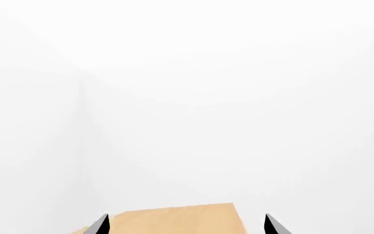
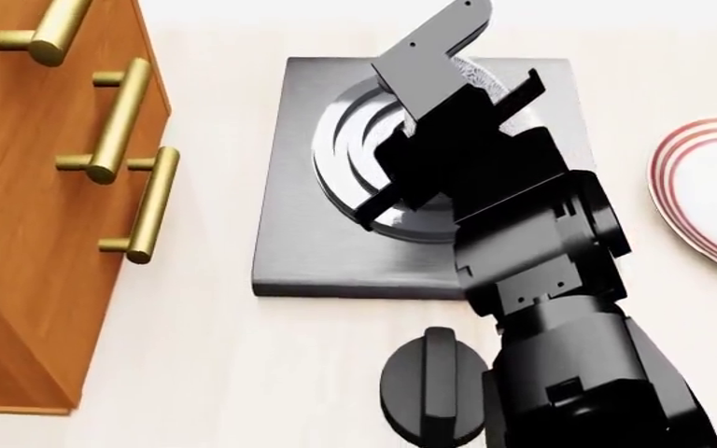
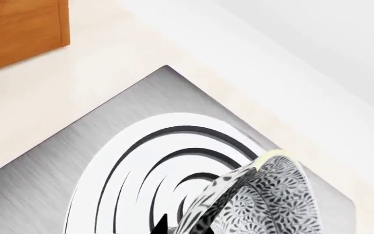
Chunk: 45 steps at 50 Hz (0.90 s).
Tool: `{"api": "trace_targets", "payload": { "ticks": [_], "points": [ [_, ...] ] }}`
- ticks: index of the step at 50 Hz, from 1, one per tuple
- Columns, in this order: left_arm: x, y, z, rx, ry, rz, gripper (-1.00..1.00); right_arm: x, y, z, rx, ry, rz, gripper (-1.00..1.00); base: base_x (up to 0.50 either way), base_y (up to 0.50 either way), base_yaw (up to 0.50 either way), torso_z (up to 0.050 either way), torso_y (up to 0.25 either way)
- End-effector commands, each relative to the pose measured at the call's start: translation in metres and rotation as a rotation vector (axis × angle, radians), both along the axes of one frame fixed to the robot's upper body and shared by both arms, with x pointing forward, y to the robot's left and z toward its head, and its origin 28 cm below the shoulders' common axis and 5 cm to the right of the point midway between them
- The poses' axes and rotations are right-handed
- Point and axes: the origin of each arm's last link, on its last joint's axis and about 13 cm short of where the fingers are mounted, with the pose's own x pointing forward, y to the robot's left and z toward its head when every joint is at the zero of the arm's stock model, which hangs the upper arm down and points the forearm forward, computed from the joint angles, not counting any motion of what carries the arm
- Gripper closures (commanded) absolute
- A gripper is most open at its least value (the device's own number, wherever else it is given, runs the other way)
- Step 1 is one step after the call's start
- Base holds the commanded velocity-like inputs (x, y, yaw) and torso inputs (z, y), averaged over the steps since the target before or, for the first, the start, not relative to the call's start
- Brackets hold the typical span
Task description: Put the bowl on the stove.
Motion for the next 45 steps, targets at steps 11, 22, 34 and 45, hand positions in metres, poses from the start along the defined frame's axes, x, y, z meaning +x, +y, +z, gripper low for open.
{"api": "trace_targets", "payload": {
  "ticks": [11,22,34,45],
  "points": [
    [0.0016,0.0008,0.0016,0.017,-0.045,0.019,-1.00,-0.0010,0.0070,-0.0087,0.025,0.066,0.069,1.00,0.00,0.00,0.00,0.000,-0.029],
    [0.0018,0.0007,0.0016,0.014,-0.046,0.020,-1.00,-0.0007,0.0064,-0.0054,0.059,0.067,0.073,-1.00,0.00,0.00,0.00,0.000,0.000],
    [0.0021,0.0010,0.0018,0.015,-0.046,0.019,-1.00,-0.0005,0.0070,-0.0027,0.089,0.071,0.085,-1.00,0.00,0.00,0.00,0.000,-0.001],
    [0.0026,0.0007,0.0013,0.014,-0.045,0.019,-1.00,-0.0007,0.0099,-0.0014,0.175,0.107,0.134,-1.00,0.00,0.00,0.00,0.000,0.000]
  ]
}}
